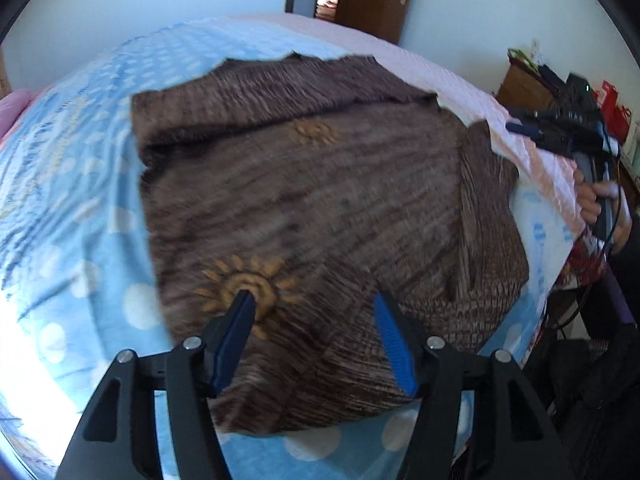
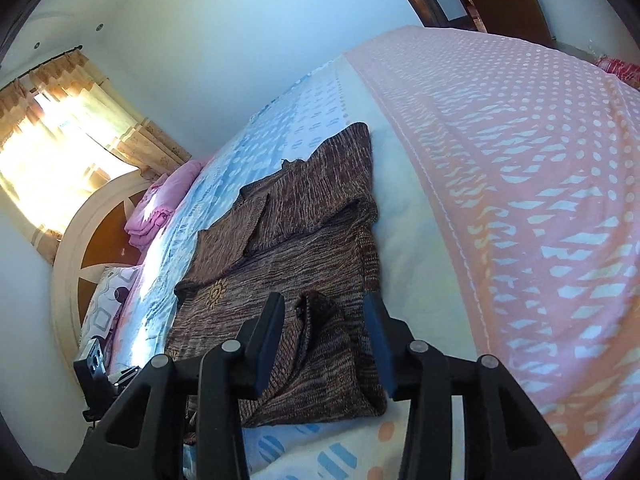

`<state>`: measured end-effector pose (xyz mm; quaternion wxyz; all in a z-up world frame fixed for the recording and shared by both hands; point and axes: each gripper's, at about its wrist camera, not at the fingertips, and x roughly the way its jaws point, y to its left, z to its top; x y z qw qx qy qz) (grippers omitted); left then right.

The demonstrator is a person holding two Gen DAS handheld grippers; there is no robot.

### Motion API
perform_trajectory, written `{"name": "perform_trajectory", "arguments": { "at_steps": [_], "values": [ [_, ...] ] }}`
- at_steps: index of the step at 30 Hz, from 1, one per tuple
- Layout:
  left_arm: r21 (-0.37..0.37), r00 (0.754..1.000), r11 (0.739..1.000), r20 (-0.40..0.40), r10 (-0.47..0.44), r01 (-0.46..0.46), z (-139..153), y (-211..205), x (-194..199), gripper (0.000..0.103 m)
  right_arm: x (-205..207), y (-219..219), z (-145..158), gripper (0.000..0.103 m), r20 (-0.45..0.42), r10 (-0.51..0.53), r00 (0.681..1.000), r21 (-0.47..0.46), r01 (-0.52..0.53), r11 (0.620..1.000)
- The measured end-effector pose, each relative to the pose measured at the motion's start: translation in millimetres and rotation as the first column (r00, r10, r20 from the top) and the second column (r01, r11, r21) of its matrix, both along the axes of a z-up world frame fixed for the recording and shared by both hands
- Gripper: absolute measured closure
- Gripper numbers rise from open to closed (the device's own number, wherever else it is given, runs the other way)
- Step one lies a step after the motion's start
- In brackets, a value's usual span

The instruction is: Fold small clothes

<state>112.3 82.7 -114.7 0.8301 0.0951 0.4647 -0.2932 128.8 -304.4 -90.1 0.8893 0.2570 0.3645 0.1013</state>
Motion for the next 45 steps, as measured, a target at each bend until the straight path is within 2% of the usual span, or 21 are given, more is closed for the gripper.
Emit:
{"name": "perform_trajectory", "arguments": {
  "at_steps": [1, 4, 5, 6, 7, 8, 9, 11, 14, 17, 19, 22, 24, 28, 33, 35, 39, 40, 42, 43, 45],
  "values": [
    [0.01, 1.0, 1.0, 0.003, -0.017, 0.017, -5, -6, -3, 0.039, -3, 1, 1, 0.06, 0.0, 0.001, 1.0, -0.016, -0.001, 1.0],
    [0.093, 0.992, 0.994, 0.112, -0.062, 0.052, -11, -22, -18, 0.033, -12, 2, 4, 0.06, 0.005, -0.005, 1.0, -0.065, 0.005, 0.998],
    [0.108, 0.987, 0.993, 0.144, -0.07, 0.055, -12, -25, -23, 0.033, -15, 1, 4, 0.06, 0.008, -0.009, 1.0, -0.067, 0.009, 0.998],
    [0.097, 0.988, 0.994, 0.142, -0.069, 0.055, -12, -24, -23, 0.036, -17, 0, 5, 0.06, 0.01, -0.013, 1.0, -0.064, 0.014, 0.998],
    [0.08, 0.989, 0.996, 0.137, -0.057, 0.046, -12, -23, -23, 0.04, -18, -2, 5, 0.06, 0.012, -0.017, 1.0, -0.06, 0.018, 0.998],
    [0.063, 0.989, 0.997, 0.14, -0.04, 0.032, -9, -20, -25, 0.058, -19, -3, 6, 0.06, 0.014, -0.022, 1.0, -0.062, 0.022, 0.998],
    [0.045, 0.99, 0.999, 0.136, -0.025, 0.019, -6, -16, -24, 0.088, -20, -5, 7, 0.06, 0.016, -0.025, 1.0, -0.069, 0.026, 0.997],
    [-0.028, 0.995, 0.999, 0.097, 0.022, -0.02, 1, -5, -19, 0.089, -20, -7, 9, 0.06, 0.016, -0.026, 1.0, -0.092, 0.027, 0.995],
    [-0.15, 0.986, 0.983, 0.112, 0.122, -0.105, 22, 18, -9, 0.089, -17, -10, 16, 0.06, 0.026, -0.025, 0.999, -0.144, 0.028, 0.989],
    [-0.311, 0.965, 0.928, 0.098, 0.245, -0.204, 42, 48, 5, 0.089, -8, -6, 21, 0.06, 0.024, 0.001, 1.0, -0.243, 0.005, 0.97],
    [-0.376, 0.937, 0.878, 0.066, 0.343, -0.295, 46, 69, 21, 0.089, 0, 0, 20, 0.06, 0.003, 0.032, 0.999, -0.327, -0.029, 0.945],
    [-0.413, 0.892, 0.805, -0.044, 0.45, -0.427, 32, 91, 49, 0.089, 11, 14, 10, 0.06, -0.048, 0.106, 0.993, -0.382, -0.116, 0.917],
    [-0.402, 0.871, 0.781, -0.103, 0.481, -0.479, 18, 95, 62, 0.089, 14, 23, 3, 0.06, -0.071, 0.15, 0.986, -0.376, -0.166, 0.912],
    [-0.348, 0.857, 0.786, -0.137, 0.497, -0.511, -4, 83, 70, 0.089, 19, 45, -5, 0.06, -0.1, 0.232, 0.968, -0.421, -0.252, 0.871],
    [-0.364, 0.872, 0.796, -0.126, 0.472, -0.484, -6, 82, 67, 0.089, 41, 68, -7, 0.06, -0.115, 0.29, 0.95, -0.434, -0.311, 0.846],
    [-0.363, 0.878, 0.804, -0.105, 0.468, -0.472, -3, 83, 64, 0.089, 56, 77, -12, 0.049, -0.116, 0.311, 0.943, -0.426, -0.33, 0.842],
    [-0.328, 0.881, 0.821, -0.096, 0.463, -0.467, -7, 75, 72, 0.088, 80, 93, -33, 0.048, -0.17, 0.341, 0.925, -0.398, -0.381, 0.835],
    [-0.324, 0.883, 0.824, -0.097, 0.46, -0.465, -8, 73, 73, 0.088, 81, 98, -36, 0.049, -0.171, 0.343, 0.924, -0.419, -0.383, 0.823],
    [-0.316, 0.887, 0.831, -0.094, 0.452, -0.457, -9, 71, 73, 0.088, 77, 106, -36, 0.074, -0.167, 0.342, 0.925, -0.486, -0.379, 0.788],
    [-0.316, 0.891, 0.835, -0.092, 0.446, -0.45, -9, 69, 72, 0.088, 76, 106, -34, 0.093, -0.17, 0.345, 0.923, -0.485, -0.383, 0.786],
    [-0.315, 0.898, 0.844, -0.076, 0.433, -0.434, -7, 67, 70, 0.088, 71, 101, -29, 0.093, -0.164, 0.336, 0.928, -0.46, -0.373, 0.806]
  ]
}}
